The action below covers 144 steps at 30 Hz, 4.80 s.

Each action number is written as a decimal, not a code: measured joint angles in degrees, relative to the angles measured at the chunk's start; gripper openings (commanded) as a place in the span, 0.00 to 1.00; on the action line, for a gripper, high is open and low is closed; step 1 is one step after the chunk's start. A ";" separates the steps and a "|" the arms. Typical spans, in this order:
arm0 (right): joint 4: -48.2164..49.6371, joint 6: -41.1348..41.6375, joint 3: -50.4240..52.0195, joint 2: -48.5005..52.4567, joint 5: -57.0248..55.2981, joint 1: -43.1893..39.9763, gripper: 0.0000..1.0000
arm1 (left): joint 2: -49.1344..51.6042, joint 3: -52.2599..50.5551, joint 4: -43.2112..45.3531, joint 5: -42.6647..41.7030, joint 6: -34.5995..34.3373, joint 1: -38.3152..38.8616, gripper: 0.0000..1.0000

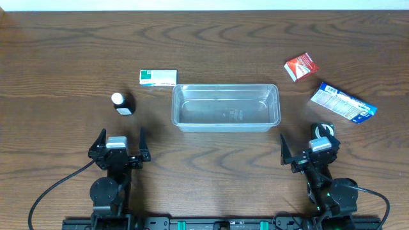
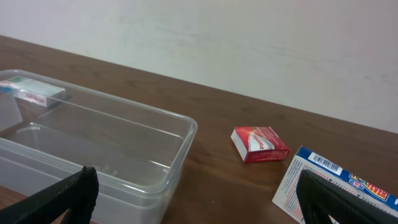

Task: Pack container

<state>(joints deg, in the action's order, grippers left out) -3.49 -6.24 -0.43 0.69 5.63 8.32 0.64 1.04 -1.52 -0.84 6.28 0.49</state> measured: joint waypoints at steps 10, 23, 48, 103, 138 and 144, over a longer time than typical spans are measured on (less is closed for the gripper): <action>11.39 -1.09 -0.09 0.15 3.37 0.00 0.99 | 0.00 0.11 -0.15 0.04 0.00 0.00 0.98; 1.57 -4.46 -34.88 27.85 14.51 0.00 0.99 | 0.00 0.20 -0.22 0.35 0.02 0.00 0.98; -35.76 -9.49 -72.63 65.57 3.96 -4.50 0.99 | 0.11 0.24 -0.33 0.46 0.02 0.00 0.98; -45.88 80.98 -72.24 89.24 -20.26 -17.86 0.95 | 0.11 0.24 -0.33 0.44 0.02 0.00 0.98; -40.65 70.42 -71.87 100.91 -21.88 -19.02 0.01 | 0.11 0.24 -0.33 0.44 0.02 0.00 0.98; -36.44 55.41 -71.84 99.76 -17.68 -19.02 0.01 | 0.11 0.24 -0.33 0.46 0.02 0.00 0.98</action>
<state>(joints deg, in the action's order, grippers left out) -39.92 49.17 -72.27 100.44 -12.05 -10.70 0.75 1.28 -1.85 -0.38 6.31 0.49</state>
